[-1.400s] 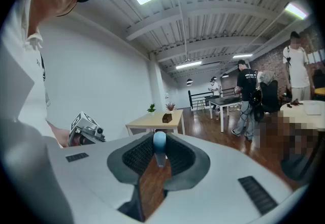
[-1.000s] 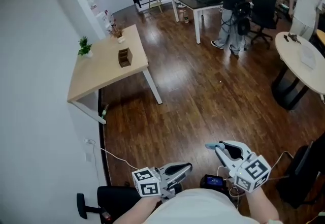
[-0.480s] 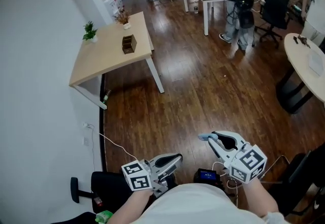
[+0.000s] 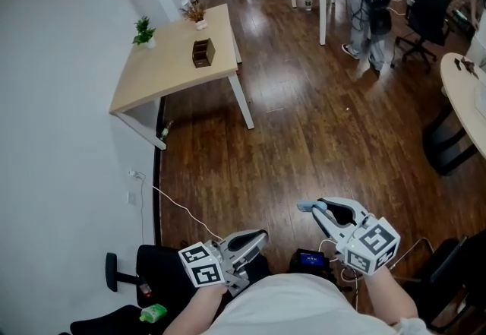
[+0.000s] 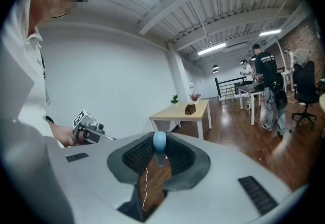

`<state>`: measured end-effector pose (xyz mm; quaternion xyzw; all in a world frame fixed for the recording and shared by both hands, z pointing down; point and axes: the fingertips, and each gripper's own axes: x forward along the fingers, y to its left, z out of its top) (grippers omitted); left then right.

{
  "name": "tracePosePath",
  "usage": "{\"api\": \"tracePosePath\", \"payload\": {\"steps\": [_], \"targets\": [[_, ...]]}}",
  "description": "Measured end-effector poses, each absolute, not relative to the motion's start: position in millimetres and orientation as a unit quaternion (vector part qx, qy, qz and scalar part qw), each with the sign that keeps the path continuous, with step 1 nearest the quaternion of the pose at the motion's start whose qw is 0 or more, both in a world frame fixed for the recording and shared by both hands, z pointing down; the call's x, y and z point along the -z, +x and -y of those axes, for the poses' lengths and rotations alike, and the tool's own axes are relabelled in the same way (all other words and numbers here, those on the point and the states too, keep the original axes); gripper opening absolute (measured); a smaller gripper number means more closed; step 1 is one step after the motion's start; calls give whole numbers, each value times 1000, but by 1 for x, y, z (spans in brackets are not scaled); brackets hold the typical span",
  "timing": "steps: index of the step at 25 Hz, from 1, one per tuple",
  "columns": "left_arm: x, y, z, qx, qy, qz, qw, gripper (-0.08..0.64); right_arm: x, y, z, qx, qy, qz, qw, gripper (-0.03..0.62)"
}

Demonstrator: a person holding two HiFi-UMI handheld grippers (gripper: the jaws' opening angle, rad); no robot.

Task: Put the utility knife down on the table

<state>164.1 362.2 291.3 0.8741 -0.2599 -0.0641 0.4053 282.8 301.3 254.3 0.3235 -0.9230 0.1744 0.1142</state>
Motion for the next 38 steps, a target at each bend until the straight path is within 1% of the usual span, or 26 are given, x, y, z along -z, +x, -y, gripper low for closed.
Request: {"api": "tracePosePath", "payload": {"steps": [6,18,25,33,38], "targets": [[-304,125,-331,75,871,267,405,5,-264,251,-274,-173,333,919,120,71],[-312,-5,-241,86,866,279,406,5,-275,128,-191,-181,326,916,150,71],[-314,-68,-209,104,863,282,407,5,-273,66,-154,-172,329,915,155,71],[-326,-120,-197,118,851,294,419,5,-279,11,-130,-168,316,918,169,70],[-330,-133,-181,125,843,307,424,5,-283,-7,-105,-169,299,923,172,71]]}}
